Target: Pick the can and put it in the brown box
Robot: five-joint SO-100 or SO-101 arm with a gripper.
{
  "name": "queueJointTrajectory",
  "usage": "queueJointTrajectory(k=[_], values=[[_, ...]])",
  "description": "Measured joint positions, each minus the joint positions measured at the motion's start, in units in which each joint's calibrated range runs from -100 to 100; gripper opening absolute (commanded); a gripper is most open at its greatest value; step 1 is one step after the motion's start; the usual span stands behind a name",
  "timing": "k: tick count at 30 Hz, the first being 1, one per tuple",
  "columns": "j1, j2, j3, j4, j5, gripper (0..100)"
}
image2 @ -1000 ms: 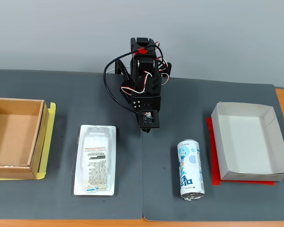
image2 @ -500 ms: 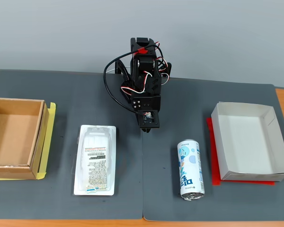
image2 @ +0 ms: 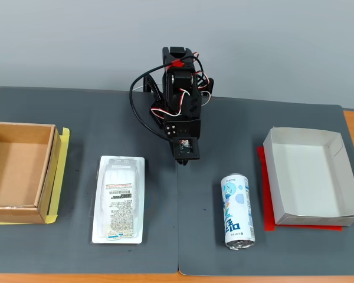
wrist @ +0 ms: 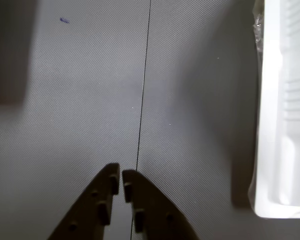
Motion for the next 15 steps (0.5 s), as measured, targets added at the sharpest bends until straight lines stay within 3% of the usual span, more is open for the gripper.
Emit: queueJointTrajectory(k=[7,15], values=[[0.1,3.5,-2.4,-0.7,0.0,1],[-0.1,20.8,-14.9,-10.8,0.0,1]])
